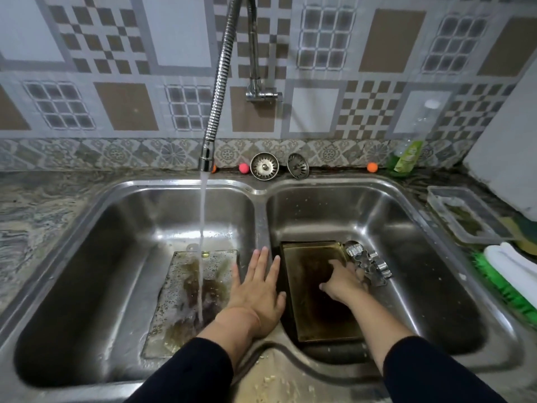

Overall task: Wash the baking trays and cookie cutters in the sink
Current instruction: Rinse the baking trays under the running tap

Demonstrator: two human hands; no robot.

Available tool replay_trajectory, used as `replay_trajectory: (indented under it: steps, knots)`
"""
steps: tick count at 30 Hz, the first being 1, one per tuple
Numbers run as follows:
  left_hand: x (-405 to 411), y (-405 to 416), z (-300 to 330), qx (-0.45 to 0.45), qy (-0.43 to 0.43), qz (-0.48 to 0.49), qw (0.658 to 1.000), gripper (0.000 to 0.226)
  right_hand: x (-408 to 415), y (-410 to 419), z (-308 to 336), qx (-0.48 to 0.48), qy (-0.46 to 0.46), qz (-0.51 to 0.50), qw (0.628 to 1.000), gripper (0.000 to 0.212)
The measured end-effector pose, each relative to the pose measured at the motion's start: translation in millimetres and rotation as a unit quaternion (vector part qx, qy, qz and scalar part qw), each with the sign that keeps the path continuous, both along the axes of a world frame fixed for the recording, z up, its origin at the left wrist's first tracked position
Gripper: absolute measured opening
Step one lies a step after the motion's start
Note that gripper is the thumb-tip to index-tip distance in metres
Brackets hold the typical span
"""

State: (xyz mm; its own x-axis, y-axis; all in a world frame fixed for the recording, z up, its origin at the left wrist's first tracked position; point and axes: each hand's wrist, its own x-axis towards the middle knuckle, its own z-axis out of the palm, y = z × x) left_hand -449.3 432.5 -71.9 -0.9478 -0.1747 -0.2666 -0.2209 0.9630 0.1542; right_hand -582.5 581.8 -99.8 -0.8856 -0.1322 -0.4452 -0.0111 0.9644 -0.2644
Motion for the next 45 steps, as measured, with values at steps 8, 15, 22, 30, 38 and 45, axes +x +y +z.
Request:
replay_trajectory:
  steps: [8,15,22,30,38,45]
  knots:
    - [7.1,-58.4,0.1,0.304,0.061,0.091,0.946,0.061,80.0,-86.2,69.1,-0.071,0.113,0.187,0.973,0.057]
    - [45.0,-141.7,-28.7,0.249,0.010,0.242,0.938,0.056,122.9,-167.3,22.1,-0.086,-0.035,0.182,0.979,0.060]
    - [65.3,-174.7,-68.5,0.141,-0.131,0.272,0.943,0.068,116.6,-207.6,-33.5,-0.044,-0.130,-0.001,0.991,0.066]
    - [68.9,-185.3,-80.3,0.136,-0.159,0.217,0.953,0.094,108.4,-215.3,-47.1,-0.102,-0.163,-0.081,0.978,0.066]
    - [74.3,-176.6,-72.8,0.155,-0.174,0.208,0.950,0.077,112.1,-206.4,-29.3,-0.262,-0.038,-0.047,0.963,0.051]
    - [48.2,-139.0,-71.1,0.183,-0.129,0.132,0.966,0.062,112.3,-213.8,-12.6,-0.393,-0.014,-0.043,0.919,0.045]
